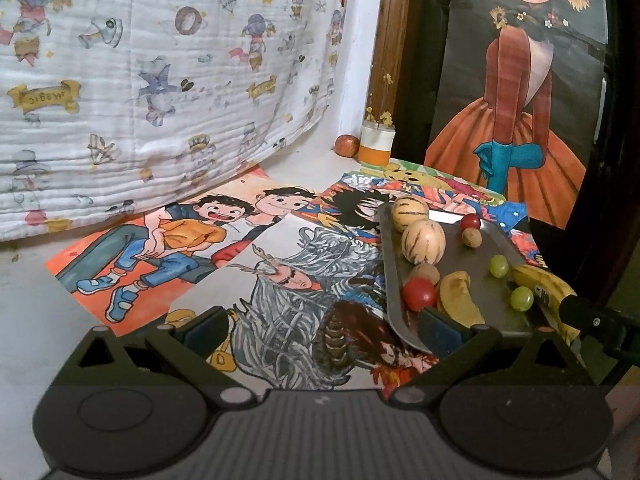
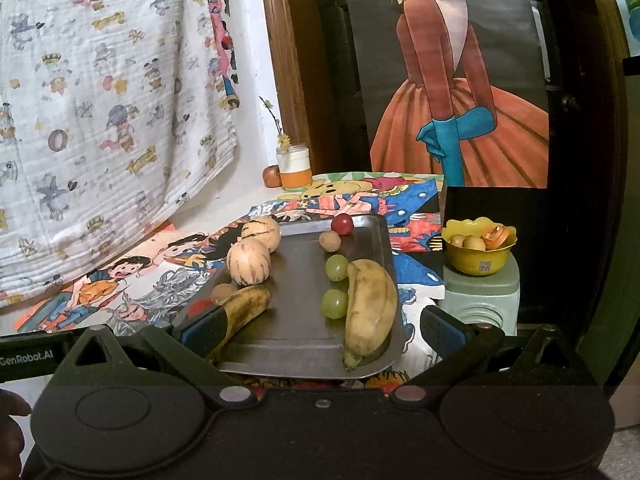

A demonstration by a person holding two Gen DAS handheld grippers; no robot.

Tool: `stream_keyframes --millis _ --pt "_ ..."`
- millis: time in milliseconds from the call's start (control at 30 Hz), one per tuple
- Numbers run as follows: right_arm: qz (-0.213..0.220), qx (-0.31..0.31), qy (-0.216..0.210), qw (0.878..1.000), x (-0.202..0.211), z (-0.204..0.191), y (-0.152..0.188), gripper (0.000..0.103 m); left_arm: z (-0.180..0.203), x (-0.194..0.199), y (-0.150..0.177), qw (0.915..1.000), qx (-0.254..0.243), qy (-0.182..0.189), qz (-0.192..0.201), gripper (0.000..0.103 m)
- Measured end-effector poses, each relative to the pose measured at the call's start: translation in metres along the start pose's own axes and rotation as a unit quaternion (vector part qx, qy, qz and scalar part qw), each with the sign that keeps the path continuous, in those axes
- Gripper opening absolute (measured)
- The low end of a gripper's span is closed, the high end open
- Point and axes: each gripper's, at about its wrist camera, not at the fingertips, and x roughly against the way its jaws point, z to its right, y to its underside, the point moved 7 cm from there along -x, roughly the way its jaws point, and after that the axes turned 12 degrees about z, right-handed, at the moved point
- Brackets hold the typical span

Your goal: Organize fruits

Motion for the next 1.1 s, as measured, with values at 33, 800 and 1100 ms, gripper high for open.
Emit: stream_keyframes --millis 33,800,1100 --pt "0.0 0.001 0.0 1.0 0.001 0.0 0.0 0.102 -0.001 0.001 0.001 1.0 -0.002 -0.001 -0.001 0.103" --pt "-0.002 0.025 -0.011 1.0 0.025 -0.013 0.006 0.102 -0.008 0.02 0.006 0.9997 -0.022 -0.004 0.002 0.103" --pt "0.004 0.038 -0.016 0.999 0.032 -0.021 0.008 0.102 -0.014 0.031 0.008 0.9995 -0.03 -0.009 0.006 0.103"
